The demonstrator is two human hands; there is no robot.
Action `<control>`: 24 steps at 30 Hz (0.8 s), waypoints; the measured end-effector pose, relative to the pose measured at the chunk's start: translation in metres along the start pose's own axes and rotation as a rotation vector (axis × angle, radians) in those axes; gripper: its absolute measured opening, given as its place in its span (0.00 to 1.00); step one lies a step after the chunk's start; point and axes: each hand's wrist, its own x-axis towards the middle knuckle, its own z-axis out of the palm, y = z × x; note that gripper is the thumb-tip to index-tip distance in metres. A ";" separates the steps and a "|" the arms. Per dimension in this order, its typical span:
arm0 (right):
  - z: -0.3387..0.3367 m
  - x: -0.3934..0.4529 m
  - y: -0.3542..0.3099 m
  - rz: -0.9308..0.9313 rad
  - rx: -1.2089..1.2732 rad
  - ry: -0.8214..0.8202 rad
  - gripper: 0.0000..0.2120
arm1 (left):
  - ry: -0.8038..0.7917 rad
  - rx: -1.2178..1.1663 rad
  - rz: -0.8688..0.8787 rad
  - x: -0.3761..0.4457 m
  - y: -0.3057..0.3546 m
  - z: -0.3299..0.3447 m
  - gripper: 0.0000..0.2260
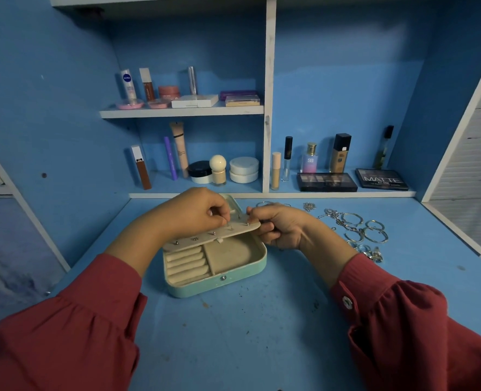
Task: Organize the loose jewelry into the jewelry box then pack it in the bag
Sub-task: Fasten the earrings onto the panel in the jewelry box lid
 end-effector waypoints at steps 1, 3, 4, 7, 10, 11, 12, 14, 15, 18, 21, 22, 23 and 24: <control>0.000 0.000 0.000 0.000 0.000 0.000 0.13 | -0.011 0.002 -0.003 0.000 0.000 0.000 0.04; 0.000 -0.001 0.000 -0.003 -0.003 0.001 0.13 | -0.020 -0.001 -0.009 0.001 0.001 0.000 0.04; 0.001 -0.001 0.000 -0.004 -0.004 0.001 0.13 | -0.022 -0.004 -0.010 0.002 0.001 0.000 0.04; 0.001 -0.002 0.000 -0.004 -0.007 0.007 0.13 | -0.031 -0.008 -0.014 0.003 0.001 0.000 0.03; 0.001 -0.002 0.000 -0.008 -0.008 0.010 0.13 | -0.043 0.008 -0.006 0.004 0.001 0.000 0.03; 0.002 -0.002 0.000 -0.009 -0.007 0.011 0.13 | -0.047 0.018 -0.001 0.004 0.001 0.000 0.03; 0.002 -0.002 0.000 -0.009 -0.006 0.014 0.13 | -0.052 0.030 0.003 0.004 0.001 0.000 0.03; 0.002 -0.003 0.000 -0.010 -0.013 0.020 0.13 | -0.065 0.055 0.008 0.005 0.002 -0.001 0.04; 0.003 -0.003 0.000 -0.013 -0.022 0.020 0.13 | -0.070 0.069 0.009 0.006 0.002 -0.001 0.04; 0.004 -0.006 -0.001 -0.024 -0.046 0.011 0.14 | -0.083 0.102 0.000 0.007 0.003 0.000 0.04; 0.005 -0.006 -0.001 -0.033 -0.056 0.011 0.15 | -0.085 0.120 -0.015 0.007 0.004 0.000 0.04; 0.005 -0.006 -0.001 -0.035 -0.058 0.011 0.15 | -0.086 0.128 -0.017 0.007 0.005 0.000 0.04; 0.005 -0.006 -0.001 -0.037 -0.062 0.011 0.15 | -0.087 0.138 -0.021 0.007 0.006 0.000 0.04; 0.005 -0.006 -0.001 -0.038 -0.067 0.012 0.15 | -0.087 0.151 -0.024 0.007 0.007 0.000 0.04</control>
